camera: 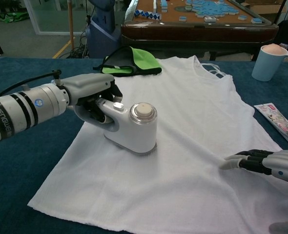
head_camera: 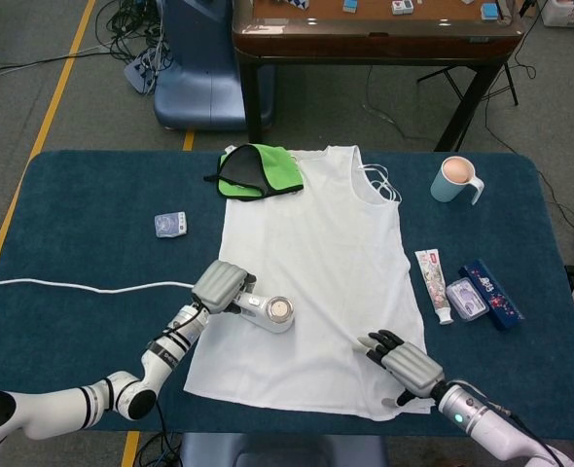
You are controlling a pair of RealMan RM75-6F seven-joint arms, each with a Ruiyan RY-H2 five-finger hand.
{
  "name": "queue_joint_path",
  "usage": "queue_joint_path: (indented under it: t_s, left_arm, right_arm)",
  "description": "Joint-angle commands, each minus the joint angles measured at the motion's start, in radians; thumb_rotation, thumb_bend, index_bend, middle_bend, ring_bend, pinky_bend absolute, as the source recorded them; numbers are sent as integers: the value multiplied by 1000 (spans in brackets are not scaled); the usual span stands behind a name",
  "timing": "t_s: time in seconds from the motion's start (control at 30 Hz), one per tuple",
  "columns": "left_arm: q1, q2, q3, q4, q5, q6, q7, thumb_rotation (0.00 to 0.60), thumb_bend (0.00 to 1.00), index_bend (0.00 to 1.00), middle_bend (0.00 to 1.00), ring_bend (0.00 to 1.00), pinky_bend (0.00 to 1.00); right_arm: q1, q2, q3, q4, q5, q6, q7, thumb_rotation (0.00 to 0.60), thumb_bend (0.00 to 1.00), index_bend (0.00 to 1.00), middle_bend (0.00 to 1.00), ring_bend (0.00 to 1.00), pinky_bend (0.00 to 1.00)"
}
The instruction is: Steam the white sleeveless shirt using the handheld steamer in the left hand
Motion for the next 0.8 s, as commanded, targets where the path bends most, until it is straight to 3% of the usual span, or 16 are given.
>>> queue_joint_path:
  t_s: [0.03,0.8]
  left_arm:
    - [0,-16,9,17,-3,-4,5,600,207,706,800,678,672]
    - [-9,-14,-37,232,-10,-44,-133,600,206,708,799,676,672]
  right_arm:
    - [0,-1,0,2,-1,0,3,587,160,0,81,0,8]
    - [4,1,7,-9,13,-16,-12,589,160,0,81,0,8]
